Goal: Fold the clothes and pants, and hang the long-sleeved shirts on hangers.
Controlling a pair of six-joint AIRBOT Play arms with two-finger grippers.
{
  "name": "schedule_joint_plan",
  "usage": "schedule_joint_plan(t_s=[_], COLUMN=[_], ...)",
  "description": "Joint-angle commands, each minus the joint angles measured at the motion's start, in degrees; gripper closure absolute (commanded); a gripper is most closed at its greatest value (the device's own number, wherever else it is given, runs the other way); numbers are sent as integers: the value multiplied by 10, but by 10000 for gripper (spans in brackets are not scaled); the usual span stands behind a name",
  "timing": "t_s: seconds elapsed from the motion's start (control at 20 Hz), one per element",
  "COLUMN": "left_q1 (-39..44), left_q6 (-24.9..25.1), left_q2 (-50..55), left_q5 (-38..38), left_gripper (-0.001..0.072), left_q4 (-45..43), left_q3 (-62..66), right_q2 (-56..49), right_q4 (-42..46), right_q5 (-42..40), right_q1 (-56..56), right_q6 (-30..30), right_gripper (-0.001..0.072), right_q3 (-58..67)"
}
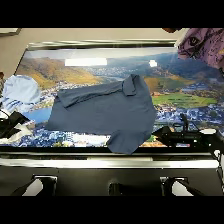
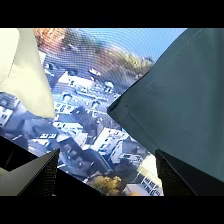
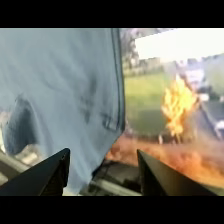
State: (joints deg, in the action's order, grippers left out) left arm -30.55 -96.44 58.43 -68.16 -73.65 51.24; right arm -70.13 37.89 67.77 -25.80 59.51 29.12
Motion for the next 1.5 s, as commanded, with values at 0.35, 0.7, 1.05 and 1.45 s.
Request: schedule_joint_plan(t_s=[0.35,0.7,1.05,1.45], left_q1=[-1,-13,-120,-94], left_q6=[-36,-2,213,263], left_q2=[-1,32,73,166], left_q5=[-8,-38,-42,5], left_gripper=[13,12,12,12], left_q4=[1,47,222,229], left_q3=[-2,-3,-58,-90], right_q2=[-95,-114,-36,53], right_q4=[-85,-103,-107,-102], right_q5=[-19,-64,-76,-80], right_q1=[1,91,92,92], right_q6=[-52,-64,-28,3], right_gripper=[226,627,681,681], right_q3=[-15,-13,14,18])
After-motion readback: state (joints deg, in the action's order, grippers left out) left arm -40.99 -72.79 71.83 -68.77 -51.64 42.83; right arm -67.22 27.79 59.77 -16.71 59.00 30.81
